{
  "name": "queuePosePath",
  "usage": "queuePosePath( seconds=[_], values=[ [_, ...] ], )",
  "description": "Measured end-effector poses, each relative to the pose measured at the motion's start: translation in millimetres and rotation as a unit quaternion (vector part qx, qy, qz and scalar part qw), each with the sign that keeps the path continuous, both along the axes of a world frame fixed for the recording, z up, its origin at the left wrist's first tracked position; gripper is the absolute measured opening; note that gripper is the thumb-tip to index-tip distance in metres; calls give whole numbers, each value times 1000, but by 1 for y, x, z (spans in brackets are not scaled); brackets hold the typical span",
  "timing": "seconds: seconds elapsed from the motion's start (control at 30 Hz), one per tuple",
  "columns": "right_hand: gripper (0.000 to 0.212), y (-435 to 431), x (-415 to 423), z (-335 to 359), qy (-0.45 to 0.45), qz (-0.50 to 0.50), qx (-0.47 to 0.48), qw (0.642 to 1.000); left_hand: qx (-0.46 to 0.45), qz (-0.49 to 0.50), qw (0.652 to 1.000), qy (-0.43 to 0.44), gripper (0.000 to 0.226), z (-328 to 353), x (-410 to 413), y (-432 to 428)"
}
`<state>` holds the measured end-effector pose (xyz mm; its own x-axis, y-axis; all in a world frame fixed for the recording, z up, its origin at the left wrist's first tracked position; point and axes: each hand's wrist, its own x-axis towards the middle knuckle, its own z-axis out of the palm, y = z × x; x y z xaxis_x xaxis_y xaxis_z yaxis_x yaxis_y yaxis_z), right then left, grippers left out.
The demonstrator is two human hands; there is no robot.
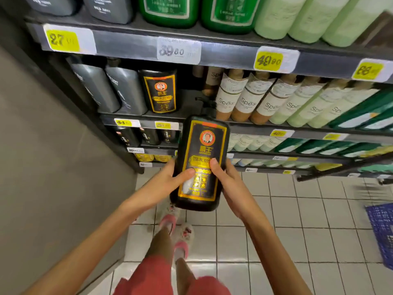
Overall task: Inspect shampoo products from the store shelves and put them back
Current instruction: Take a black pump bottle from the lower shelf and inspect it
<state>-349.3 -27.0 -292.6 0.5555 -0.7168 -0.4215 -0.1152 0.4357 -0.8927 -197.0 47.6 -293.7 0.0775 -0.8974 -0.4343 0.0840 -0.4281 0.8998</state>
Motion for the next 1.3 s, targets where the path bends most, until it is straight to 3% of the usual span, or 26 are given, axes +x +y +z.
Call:
queuePosePath(
  seconds=[0.17, 0.4, 0.5, 0.67, 0.87, 1.03, 1.3],
  values=[
    [29, -52, 42, -19, 28, -68, -112, 991, -43, 51, 996, -65, 45, -27, 30, -63],
    [58, -89, 81, -35, 52, -120, -231, 964, -117, 130, 972, -157, 54, -50, 52, -111],
    [65, -94, 92, -45, 50, -141, -237, 960, -139, 170, 962, -159, 56, -60, 56, -121],
    [56, -105, 106, -62, 22, -186, -258, 948, -180, 209, 949, -152, 62, -78, 64, -133],
    [52, -110, 114, -73, 5, -218, -274, 937, -227, 240, 920, -209, 64, -91, 68, -141],
    [52, -113, 115, -81, 27, -230, -300, 925, -264, 287, 877, -280, 50, -102, 64, -148],
    [46, -113, 121, -90, 28, -271, -359, 893, -290, 328, 852, -286, 42, -114, 58, -159]
  ],
)
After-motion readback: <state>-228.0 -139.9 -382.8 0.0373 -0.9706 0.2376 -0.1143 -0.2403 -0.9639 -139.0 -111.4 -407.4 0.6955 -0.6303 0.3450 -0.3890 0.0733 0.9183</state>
